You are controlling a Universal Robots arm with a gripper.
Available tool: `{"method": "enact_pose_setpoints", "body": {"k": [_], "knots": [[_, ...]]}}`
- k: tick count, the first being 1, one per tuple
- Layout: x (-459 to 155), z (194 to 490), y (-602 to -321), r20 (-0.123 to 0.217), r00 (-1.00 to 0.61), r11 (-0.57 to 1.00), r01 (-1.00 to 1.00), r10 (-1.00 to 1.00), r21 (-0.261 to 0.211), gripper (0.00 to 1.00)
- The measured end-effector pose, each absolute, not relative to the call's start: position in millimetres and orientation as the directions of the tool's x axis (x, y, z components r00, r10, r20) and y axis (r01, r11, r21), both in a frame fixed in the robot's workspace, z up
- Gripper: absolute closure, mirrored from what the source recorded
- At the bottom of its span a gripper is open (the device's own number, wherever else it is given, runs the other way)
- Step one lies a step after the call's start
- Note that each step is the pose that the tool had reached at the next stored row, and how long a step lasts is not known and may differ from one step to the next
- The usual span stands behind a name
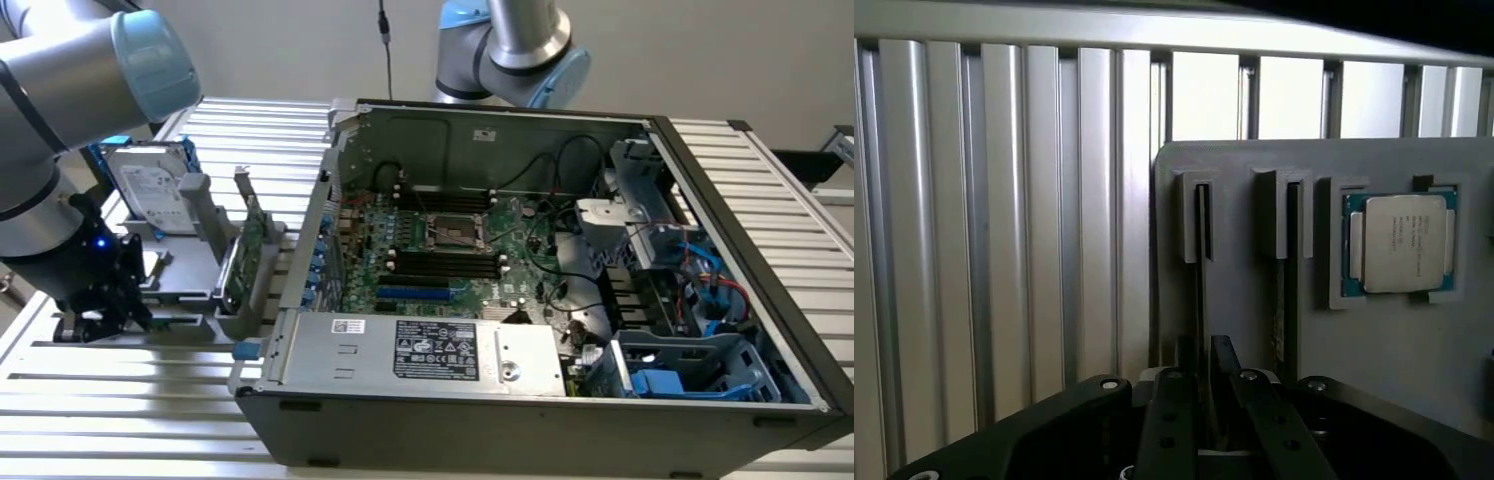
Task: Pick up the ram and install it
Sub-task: 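Pick up the ram and move it above insertion slot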
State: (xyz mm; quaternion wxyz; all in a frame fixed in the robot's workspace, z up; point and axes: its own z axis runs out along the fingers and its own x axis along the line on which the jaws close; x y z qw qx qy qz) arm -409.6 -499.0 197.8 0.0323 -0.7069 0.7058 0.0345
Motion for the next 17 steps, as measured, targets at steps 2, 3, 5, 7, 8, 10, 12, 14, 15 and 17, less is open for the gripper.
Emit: {"method": "enact_pose_setpoints", "body": {"k": [2, 3, 5, 7, 8, 10, 12, 14, 15, 17], "knots": [[-409.6, 197.9, -498.5, -0.094, 0.0, -0.001, -1.0, -0.996, 0.004, 0.79], [-409.7, 198.0, -498.1, -0.094, 0.0, 0.0, -1.0, -0.996, 0.005, 0.79], [-409.7, 197.9, -497.0, -0.094, -0.001, 0.0, -1.0, -0.996, 0.006, 0.79], [-409.6, 197.7, -496.3, -0.094, -0.001, 0.001, -1.0, -0.996, 0.008, 0.79], [-409.6, 197.6, -496.1, -0.094, -0.002, 0.001, -1.0, -0.996, 0.01, 0.79], [-409.7, 197.7, -495.8, -0.094, -0.003, 0.002, -1.0, -0.996, 0.015, 0.79], [-409.8, 197.6, -495.7, -0.094, -0.005, 0.003, -1.0, -0.996, 0.021, 0.87], [-409.7, 197.6, -495.7, -0.094, -0.008, 0.006, -1.0, -0.996, 0.027, 0.87], [-409.7, 197.6, -495.7, -0.094, -0.01, 0.008, -1.0, -0.996, 0.029, 0.87], [-409.5, 197.6, -495.7, -0.094, -0.015, 0.012, -0.999, -0.995, 0.032, 0.87]]}}
